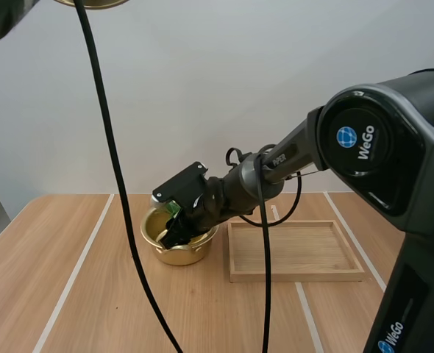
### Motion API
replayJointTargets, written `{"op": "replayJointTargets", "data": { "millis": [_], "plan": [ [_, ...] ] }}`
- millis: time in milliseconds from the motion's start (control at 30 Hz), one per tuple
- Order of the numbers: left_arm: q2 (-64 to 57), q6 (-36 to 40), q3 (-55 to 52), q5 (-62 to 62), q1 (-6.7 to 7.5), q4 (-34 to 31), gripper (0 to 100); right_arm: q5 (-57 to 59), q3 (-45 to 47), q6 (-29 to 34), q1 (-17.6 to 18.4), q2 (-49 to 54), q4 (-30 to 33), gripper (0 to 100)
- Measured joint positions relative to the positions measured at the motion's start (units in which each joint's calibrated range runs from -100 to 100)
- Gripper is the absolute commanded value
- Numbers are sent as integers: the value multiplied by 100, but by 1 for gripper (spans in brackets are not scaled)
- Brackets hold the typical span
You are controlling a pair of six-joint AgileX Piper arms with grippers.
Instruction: Open the pot, put the pineapple inside, and close it
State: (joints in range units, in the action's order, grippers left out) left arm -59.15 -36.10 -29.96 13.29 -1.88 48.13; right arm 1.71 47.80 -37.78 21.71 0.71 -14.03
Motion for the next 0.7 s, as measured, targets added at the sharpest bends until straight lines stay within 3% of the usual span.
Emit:
{"op": "replayJointTargets", "data": {
  "millis": [300, 700],
  "plan": [
    [0, 0, 0, 0, 0, 0, 0, -954, -57, 80, 15, -441, -19, 0],
    [0, 0, 0, 0, 0, 0, 0, -1214, -116, 204, 7, -773, -78, 0]
  ]
}}
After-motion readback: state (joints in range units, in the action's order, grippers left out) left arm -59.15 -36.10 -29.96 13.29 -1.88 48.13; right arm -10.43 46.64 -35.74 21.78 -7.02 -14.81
